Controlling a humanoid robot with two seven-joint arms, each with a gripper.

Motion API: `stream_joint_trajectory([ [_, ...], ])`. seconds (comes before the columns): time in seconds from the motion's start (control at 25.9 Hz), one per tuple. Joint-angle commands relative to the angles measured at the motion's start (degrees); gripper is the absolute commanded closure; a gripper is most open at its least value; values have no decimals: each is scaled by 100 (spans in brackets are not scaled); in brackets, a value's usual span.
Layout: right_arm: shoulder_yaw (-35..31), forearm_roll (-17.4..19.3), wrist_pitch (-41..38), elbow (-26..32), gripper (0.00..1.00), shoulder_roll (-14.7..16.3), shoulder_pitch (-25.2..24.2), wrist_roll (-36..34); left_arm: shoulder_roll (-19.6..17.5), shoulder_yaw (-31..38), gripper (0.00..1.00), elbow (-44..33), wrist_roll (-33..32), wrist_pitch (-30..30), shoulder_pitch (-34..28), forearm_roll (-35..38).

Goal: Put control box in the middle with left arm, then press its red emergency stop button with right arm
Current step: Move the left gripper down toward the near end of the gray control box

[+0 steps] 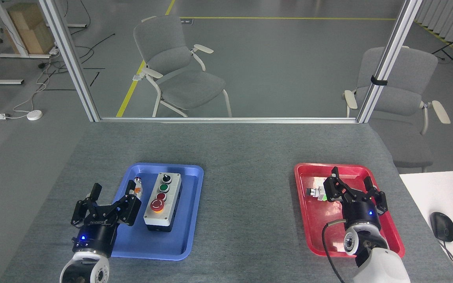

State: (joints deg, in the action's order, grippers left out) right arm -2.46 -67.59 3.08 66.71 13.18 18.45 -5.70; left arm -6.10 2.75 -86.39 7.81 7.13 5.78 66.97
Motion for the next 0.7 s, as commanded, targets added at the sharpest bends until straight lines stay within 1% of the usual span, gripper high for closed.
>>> stream_joint_trajectory([
  [0.0,0,0,0,0,0,0,0,-1,12,-2,1,8,36,16,-7,-44],
  [0.19,0,0,0,0,0,0,0,-1,12,-11,1,-62,27,34,-60,-44],
  [0.31,0,0,0,0,0,0,0,-1,21,24,1,-220,89,131,-227,-62],
  [0.46,0,0,0,-9,0,0,0,-1,100,-37,1,-598,107,359,-719,-27],
  [0.5,0,0,0,-9,0,0,0,-1,100,-81,1,-616,107,429,-859,53],
  [0.58,0,0,0,0,0,0,0,-1,65,-433,1,-554,107,456,-991,202],
  [0.66,0,0,0,0,0,0,0,-1,109,-688,1,-370,107,342,-1000,826],
])
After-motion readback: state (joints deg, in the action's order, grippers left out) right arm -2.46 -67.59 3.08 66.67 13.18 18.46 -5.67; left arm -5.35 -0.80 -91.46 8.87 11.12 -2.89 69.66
